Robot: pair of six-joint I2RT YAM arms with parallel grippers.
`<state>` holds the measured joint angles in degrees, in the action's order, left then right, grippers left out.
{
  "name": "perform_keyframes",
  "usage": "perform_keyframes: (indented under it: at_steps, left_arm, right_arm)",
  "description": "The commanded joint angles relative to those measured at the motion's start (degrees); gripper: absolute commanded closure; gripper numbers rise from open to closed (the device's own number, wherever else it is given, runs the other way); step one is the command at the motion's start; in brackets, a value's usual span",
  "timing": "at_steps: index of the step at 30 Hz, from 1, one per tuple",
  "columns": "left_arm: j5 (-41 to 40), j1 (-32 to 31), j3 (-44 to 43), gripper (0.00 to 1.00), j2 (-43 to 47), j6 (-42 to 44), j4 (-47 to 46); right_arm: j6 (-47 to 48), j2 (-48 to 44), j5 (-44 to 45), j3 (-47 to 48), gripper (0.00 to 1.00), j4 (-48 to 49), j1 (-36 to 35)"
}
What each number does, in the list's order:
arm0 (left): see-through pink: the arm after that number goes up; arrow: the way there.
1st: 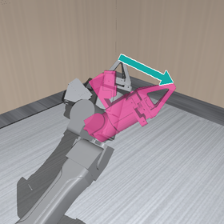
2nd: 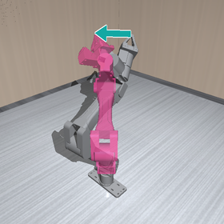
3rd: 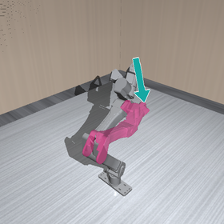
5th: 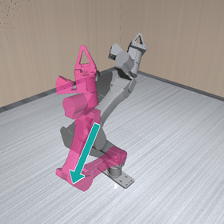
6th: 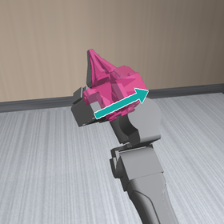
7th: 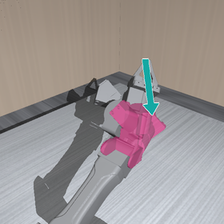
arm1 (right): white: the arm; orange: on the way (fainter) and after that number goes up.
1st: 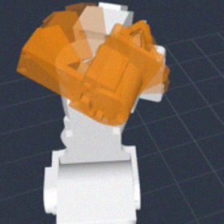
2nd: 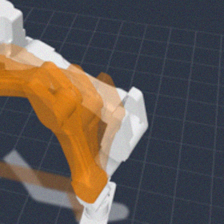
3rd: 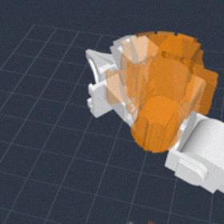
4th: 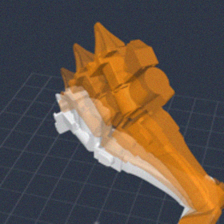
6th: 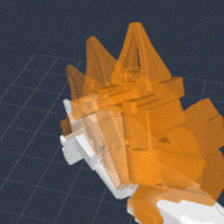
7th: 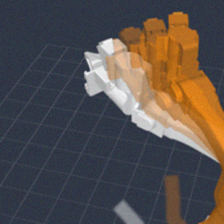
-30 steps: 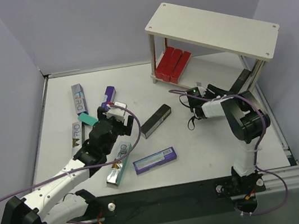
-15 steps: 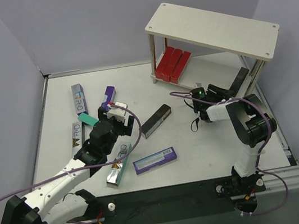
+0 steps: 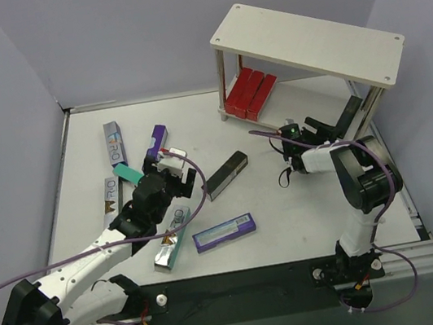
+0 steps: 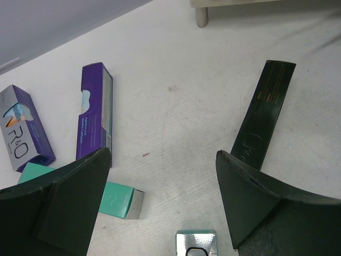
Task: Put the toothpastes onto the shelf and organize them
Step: Adjust the toothpaste on the shelf.
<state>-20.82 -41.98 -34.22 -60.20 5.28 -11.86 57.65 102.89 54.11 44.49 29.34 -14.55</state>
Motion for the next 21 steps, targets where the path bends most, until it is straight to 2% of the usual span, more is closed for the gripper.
perform_keyframes:
  at_steps: [1,4,12,21]
  left_arm:
    - [-0.1,-0.3,-1.91,0.09,-0.26,0.87,-2.56]
    - [0.08,-0.21,-1.82,0.09,-0.44,0.87,-2.56]
    - [0.25,-0.21,-2.08,0.09,-0.7,0.79,-2.47]
    - [1.13,-0.3,-2.08,0.09,0.0,0.52,-2.38]
  right_arm:
    - [-4.2,-2.07,1.0,3.32,0.24,-5.6,0.13]
    - [-6.05,-3.74,1.35,3.5,0.2,-7.72,-1.62]
    - [-12.91,-9.11,-1.46,3.85,0.2,-16.15,-5.14]
    - [-11.07,-10.35,-2.08,4.02,0.22,-16.25,-3.56]
